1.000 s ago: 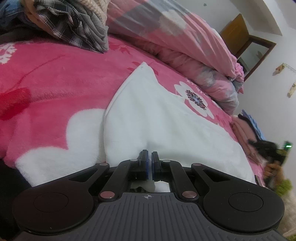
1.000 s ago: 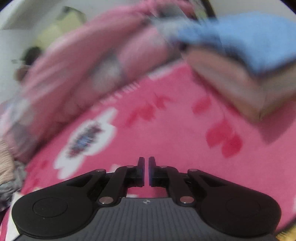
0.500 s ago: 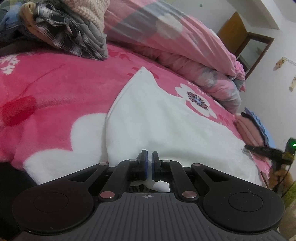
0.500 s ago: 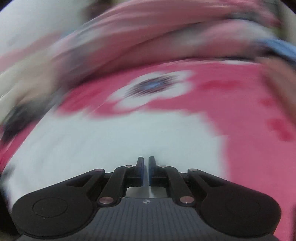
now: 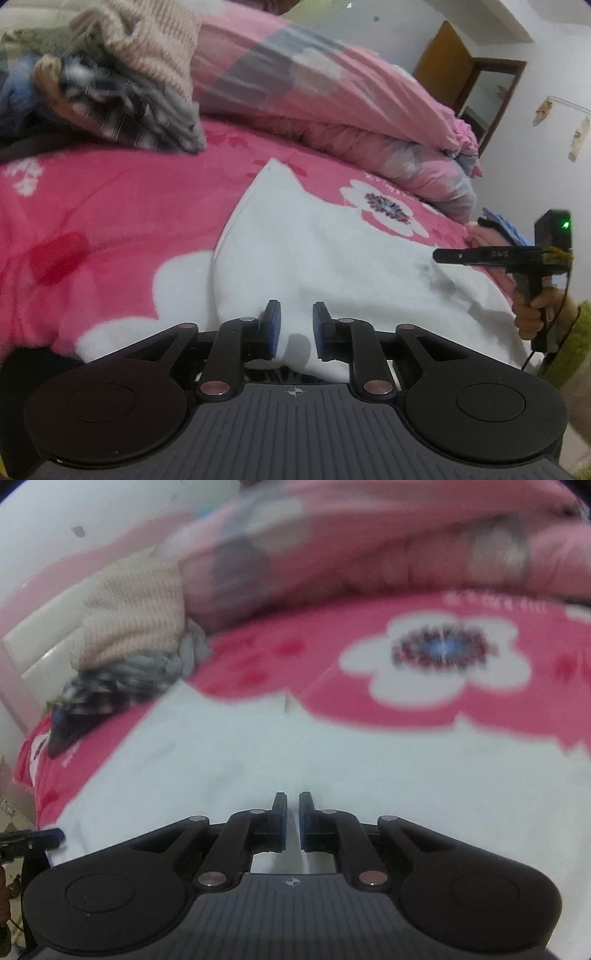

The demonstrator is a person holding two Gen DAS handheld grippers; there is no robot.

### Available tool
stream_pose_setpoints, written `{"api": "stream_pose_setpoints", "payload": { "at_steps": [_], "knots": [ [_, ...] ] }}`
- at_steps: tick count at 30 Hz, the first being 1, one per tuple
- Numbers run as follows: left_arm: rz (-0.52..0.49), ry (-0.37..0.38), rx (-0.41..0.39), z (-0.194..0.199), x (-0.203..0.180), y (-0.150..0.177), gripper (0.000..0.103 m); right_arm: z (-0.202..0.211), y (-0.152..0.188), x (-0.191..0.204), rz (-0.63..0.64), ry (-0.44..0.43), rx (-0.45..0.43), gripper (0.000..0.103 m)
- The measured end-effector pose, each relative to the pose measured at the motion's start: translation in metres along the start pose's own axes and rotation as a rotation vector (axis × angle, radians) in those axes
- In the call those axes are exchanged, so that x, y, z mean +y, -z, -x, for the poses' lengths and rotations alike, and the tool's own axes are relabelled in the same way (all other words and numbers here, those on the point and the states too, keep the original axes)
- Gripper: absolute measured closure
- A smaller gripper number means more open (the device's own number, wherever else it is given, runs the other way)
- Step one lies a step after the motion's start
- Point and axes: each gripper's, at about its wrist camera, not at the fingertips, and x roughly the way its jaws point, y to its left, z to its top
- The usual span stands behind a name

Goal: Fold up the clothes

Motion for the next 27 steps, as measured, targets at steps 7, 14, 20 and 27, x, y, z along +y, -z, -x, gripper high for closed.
{"api": "stream_pose_setpoints", "payload": {
  "at_steps": [7, 14, 20, 27],
  "knots": [
    [-0.104, 0.001, 0.022, -0.003, -0.012, 0.01, 0.08, -0.056, -0.008, 0.05, 0.159, -0.163, 0.149, 0.096],
    [-0.101, 0.015, -0.003, 0.007, -0.003, 0.011, 0.076, -0.068, -0.043, 0.047, 0.089, -0.152, 0.086, 0.094],
    [-0.1, 0.03, 0.003, 0.004, 0.002, 0.014, 0.076, -0.124, -0.048, 0.075, 0.129, -0.247, 0.202, 0.087],
    [-0.096, 0.07, 0.012, 0.008, 0.009, 0.013, 0.076, -0.134, -0.072, 0.091, 0.075, -0.272, 0.156, 0.084]
  ]
}}
